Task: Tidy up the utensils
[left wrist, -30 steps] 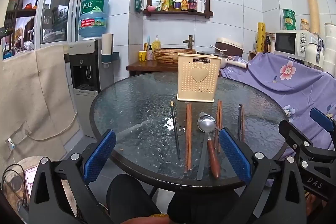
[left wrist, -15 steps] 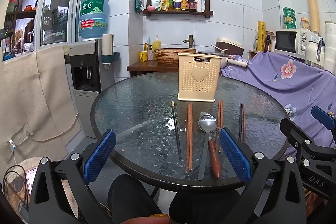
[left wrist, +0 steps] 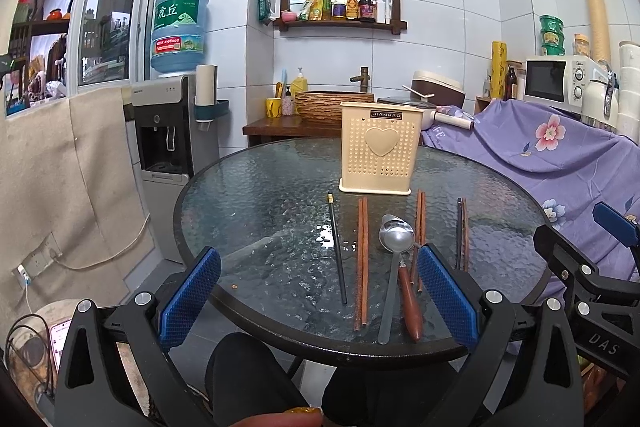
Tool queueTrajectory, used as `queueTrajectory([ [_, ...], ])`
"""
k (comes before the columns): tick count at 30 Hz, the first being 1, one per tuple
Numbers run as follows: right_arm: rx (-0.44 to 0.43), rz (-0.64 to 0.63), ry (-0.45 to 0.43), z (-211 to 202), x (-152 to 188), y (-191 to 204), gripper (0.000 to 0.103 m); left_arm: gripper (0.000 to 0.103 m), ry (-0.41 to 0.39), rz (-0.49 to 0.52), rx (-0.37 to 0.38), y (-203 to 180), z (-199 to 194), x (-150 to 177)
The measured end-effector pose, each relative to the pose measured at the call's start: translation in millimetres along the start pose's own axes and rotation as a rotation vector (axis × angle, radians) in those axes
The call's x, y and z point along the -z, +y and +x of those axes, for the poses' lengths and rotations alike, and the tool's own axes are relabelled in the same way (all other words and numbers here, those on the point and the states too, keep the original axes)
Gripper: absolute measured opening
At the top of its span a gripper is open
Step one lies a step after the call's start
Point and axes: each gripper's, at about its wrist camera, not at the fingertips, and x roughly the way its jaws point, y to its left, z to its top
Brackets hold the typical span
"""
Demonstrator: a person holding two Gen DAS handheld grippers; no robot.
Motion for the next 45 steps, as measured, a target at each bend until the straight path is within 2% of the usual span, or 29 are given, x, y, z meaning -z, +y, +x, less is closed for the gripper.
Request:
queueTrajectory([
  [45, 0.004, 0.004, 0.005, 3.8, -1.9, -0.1, 0.097, 0.097, -0.004, 0.027, -0.014, 3.2, 1.8, -0.5],
])
